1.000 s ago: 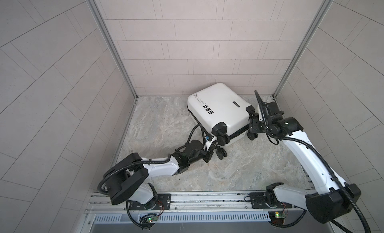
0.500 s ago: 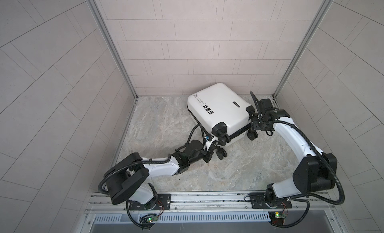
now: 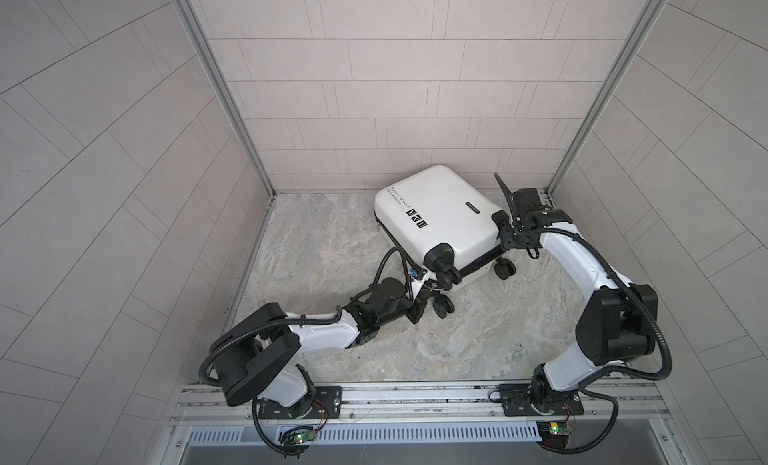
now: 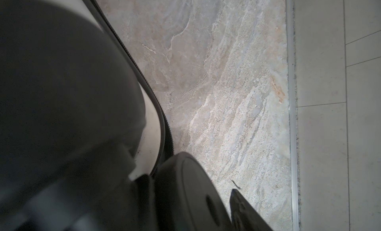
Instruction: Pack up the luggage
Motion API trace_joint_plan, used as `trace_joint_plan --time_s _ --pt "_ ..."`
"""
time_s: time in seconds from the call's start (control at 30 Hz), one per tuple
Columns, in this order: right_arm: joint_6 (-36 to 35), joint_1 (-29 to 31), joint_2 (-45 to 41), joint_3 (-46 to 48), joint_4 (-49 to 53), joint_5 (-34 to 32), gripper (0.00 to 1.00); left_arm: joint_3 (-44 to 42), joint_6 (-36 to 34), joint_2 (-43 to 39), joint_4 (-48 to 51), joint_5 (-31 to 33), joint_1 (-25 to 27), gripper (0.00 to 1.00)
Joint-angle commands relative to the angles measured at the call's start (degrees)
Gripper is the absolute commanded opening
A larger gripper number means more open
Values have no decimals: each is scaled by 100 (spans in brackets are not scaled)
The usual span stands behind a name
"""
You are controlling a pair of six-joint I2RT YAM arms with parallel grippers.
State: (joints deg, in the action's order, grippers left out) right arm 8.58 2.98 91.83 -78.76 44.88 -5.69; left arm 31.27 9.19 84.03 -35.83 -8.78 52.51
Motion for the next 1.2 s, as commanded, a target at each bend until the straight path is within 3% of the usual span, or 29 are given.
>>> trace_joint_plan --time_s 0.0,0.3,0.8,1.17 --pt "-111 -10 106 -79 -21 127 60 20 39 43 -477 -152 2 0" --pt "-71 -4 -212 88 -115 453 40 -66 74 -52 -492 -57 4 0" --pt "354 284 -843 589 64 673 32 -384 92 -469 -443 476 -130 0" --pt "950 1349 -1300 1120 240 284 29 -818 -17 -1772 432 1131 -474 0"
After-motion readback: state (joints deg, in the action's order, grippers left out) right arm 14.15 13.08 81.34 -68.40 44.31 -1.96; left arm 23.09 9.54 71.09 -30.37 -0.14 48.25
